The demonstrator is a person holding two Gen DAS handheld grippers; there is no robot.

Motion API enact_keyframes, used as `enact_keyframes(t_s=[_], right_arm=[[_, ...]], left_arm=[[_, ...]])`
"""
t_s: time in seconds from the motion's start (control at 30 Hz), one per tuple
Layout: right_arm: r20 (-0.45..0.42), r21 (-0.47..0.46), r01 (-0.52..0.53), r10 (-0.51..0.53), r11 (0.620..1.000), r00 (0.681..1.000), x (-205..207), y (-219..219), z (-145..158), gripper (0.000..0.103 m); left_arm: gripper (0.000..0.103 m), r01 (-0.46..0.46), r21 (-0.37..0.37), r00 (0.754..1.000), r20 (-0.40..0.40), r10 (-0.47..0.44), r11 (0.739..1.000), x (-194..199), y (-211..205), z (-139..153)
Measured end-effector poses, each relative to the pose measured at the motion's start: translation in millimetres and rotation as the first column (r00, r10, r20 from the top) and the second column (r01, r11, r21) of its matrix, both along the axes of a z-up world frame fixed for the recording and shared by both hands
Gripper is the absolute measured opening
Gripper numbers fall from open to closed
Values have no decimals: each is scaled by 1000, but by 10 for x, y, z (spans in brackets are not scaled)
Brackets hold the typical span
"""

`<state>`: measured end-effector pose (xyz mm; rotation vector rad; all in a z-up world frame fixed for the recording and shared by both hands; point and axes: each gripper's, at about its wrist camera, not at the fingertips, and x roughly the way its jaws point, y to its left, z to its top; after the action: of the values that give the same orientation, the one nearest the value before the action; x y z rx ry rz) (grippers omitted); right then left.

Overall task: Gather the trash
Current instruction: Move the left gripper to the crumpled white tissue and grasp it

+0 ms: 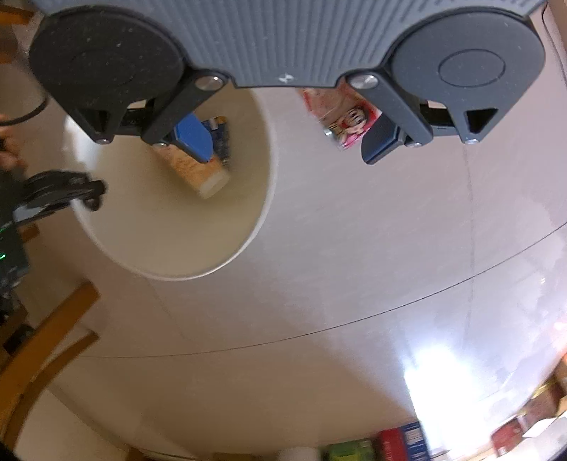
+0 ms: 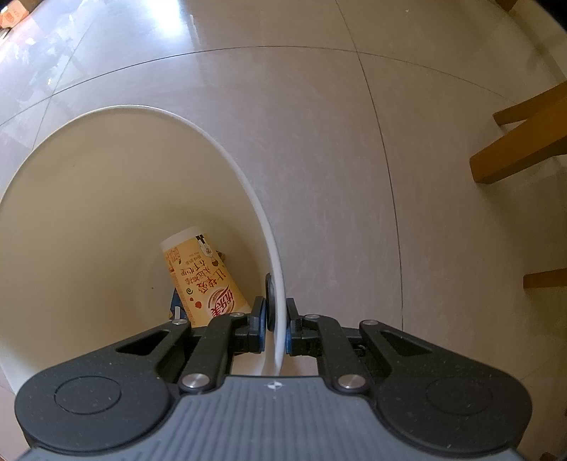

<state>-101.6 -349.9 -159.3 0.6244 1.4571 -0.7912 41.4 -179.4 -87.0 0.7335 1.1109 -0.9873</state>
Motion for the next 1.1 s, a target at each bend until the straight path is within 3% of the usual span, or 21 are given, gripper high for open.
enact_keyframes(t_s=[0.27, 0.57, 0.9, 1.0, 1.1], right_arm=[[-13, 13, 25, -25, 1000, 1000, 17, -36, -17, 12], [-12, 2, 34, -34, 999, 999, -1, -45, -39, 12], [-15, -21, 26, -27, 999, 1000, 31, 47, 3, 12], [-16, -22, 25, -25, 999, 1000, 41, 58, 6, 13], [-19, -28, 12, -13, 1000, 1000, 52, 70, 1, 13]], left_arm=[[91, -115, 57, 990, 83, 110, 992, 114, 612, -378], [91, -191, 95, 981, 64, 185, 977, 44, 1206, -1172], [91, -408, 166, 912, 26, 409, 898, 124, 1749, -2167], [91, -449, 165, 891, 18, 453, 878, 104, 1839, -2303], [91, -462, 149, 881, -32, 471, 874, 24, 1874, -2395]])
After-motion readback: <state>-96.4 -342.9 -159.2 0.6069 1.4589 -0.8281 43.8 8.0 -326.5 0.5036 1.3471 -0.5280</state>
